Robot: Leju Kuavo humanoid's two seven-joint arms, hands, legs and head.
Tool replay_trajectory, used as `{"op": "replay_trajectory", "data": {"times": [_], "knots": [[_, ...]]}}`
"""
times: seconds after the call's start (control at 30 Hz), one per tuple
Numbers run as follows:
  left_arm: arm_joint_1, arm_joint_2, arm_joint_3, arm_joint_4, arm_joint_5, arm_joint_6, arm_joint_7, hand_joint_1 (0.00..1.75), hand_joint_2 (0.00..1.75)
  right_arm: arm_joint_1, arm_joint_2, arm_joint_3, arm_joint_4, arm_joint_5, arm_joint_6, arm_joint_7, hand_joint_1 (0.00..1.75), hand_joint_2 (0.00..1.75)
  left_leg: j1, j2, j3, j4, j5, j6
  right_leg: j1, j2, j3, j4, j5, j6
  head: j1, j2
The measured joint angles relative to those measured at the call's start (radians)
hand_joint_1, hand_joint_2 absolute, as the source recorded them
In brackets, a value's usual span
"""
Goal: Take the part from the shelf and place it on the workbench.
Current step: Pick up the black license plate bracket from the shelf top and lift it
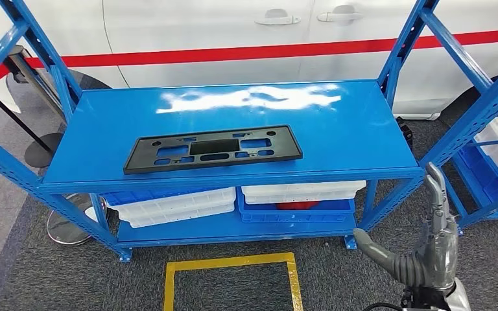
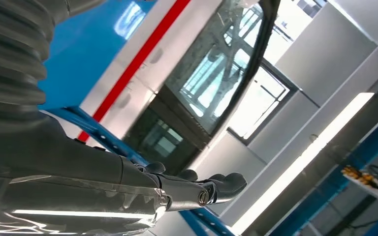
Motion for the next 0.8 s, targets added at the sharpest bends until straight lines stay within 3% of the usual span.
{"op": "replay_trajectory", "data": {"times": [0.13, 0.2, 0.27, 0.37, 0.4, 0.43, 0.47, 0.53, 0.57, 0.6, 0.67, 0.73, 0.8], "knots": [[-0.005, 0.0, 0.023, 0.004, -0.032, 0.0, -0.001, 0.0, 0.0, -0.05, -0.001, 0.1, 0.008, 0.076, -0.033, 0.018, 0.0, 1.75, -0.004, 0.0, -0.003, 0.003, -0.001, 0.009, -0.005, 0.0, 0.001, -0.004, 0.003, 0.009, 0.0, 0.0], [-0.007, -0.001, 0.031, 0.006, -0.045, 0.0, -0.001, 0.0, 0.0, -0.077, -0.001, 0.141, 0.025, 0.101, -0.03, 0.044, 0.0, 1.75, -0.001, 0.0, -0.001, -0.005, 0.005, 0.018, -0.006, 0.0, 0.003, -0.009, 0.005, 0.016, 0.0, 0.0], [-0.008, -0.005, 0.039, 0.008, -0.057, 0.0, -0.001, 0.0, 0.0, -0.106, -0.004, 0.179, 0.053, 0.118, -0.02, 0.074, 0.0, 1.75, 0.004, 0.001, 0.007, -0.023, 0.016, 0.03, -0.004, -0.003, -0.009, 0.016, -0.012, 0.019, 0.0, 0.0], [-0.01, -0.009, 0.047, 0.012, -0.073, -0.002, -0.001, 0.0, 0.0, -0.14, -0.008, 0.238, 0.11, 0.138, 0.001, 0.119, 0.0, 1.75, 0.002, 0.003, 0.01, -0.031, 0.022, 0.039, 0.001, -0.006, -0.099, 0.188, -0.091, 0.015, 0.0, 0.0], [-0.01, -0.009, 0.05, 0.013, -0.078, -0.005, -0.002, 0.0, 0.0, -0.147, -0.008, 0.259, 0.132, 0.147, 0.007, 0.135, 0.0, 1.75, 0.0, 0.002, 0.01, -0.03, 0.021, 0.04, 0.003, -0.006, -0.13, 0.244, -0.104, 0.015, 0.0, 0.0], [-0.01, -0.009, 0.054, 0.015, -0.082, -0.008, -0.003, 0.0, 0.0, -0.154, -0.008, 0.279, 0.153, 0.158, 0.012, 0.152, 0.0, 1.75, -0.002, 0.001, 0.011, -0.029, 0.019, 0.041, 0.004, -0.006, -0.147, 0.267, -0.098, 0.013, 0.0, 0.0], [-0.01, -0.009, 0.057, 0.017, -0.086, -0.011, -0.005, 0.0, 0.0, -0.162, -0.008, 0.299, 0.172, 0.173, 0.015, 0.169, 0.0, 1.75, -0.004, 0.0, 0.013, -0.027, 0.016, 0.041, 0.006, -0.006, -0.145, 0.25, -0.072, 0.01, 0.0, 0.0], [-0.011, -0.009, 0.063, 0.019, -0.092, -0.021, -0.009, 0.0, 0.0, -0.179, -0.007, 0.332, 0.202, 0.211, 0.017, 0.203, 0.0, 1.75, -0.005, -0.002, 0.018, -0.022, 0.008, 0.037, 0.011, -0.006, -0.097, 0.13, 0.002, -0.003, 0.0, 0.0], [-0.012, -0.009, 0.065, 0.021, -0.095, -0.027, -0.011, 0.0, 0.0, -0.188, -0.007, 0.346, 0.216, 0.235, 0.017, 0.22, 0.0, 1.75, -0.007, -0.003, 0.018, -0.017, 0.003, 0.033, 0.015, -0.006, -0.071, 0.068, 0.026, -0.01, 0.0, 0.0], [-0.012, -0.009, 0.067, 0.023, -0.097, -0.033, -0.013, 0.0, 0.0, -0.195, -0.006, 0.358, 0.227, 0.26, 0.016, 0.237, 0.0, 1.75, -0.008, -0.004, 0.017, -0.015, -0.001, 0.028, 0.019, -0.006, -0.055, 0.029, 0.037, -0.016, 0.0, 0.0], [-0.014, -0.009, 0.07, 0.025, -0.101, -0.046, -0.017, 0.0, 0.0, -0.206, -0.005, 0.377, 0.246, 0.315, 0.011, 0.27, 0.0, 1.75, -0.009, -0.003, 0.015, -0.014, -0.005, 0.018, 0.025, -0.006, -0.049, 0.007, 0.034, -0.022, 0.0, 0.0], [-0.015, -0.006, 0.072, 0.026, -0.103, -0.056, -0.022, 0.0, 0.0, -0.214, -0.003, 0.393, 0.263, 0.377, -0.001, 0.299, 0.0, 1.75, -0.009, -0.002, 0.019, -0.015, -0.012, 0.007, 0.019, -0.005, -0.042, -0.002, 0.034, -0.03, 0.0, 0.0], [-0.017, -0.003, 0.074, 0.027, -0.104, -0.063, -0.026, 0.0, 0.0, -0.224, 0.003, 0.409, 0.279, 0.443, -0.018, 0.323, 0.0, 1.75, -0.006, 0.0, -0.003, 0.042, -0.043, -0.007, 0.009, -0.007, -0.029, -0.013, 0.034, -0.038, 0.0, 0.0]]}}
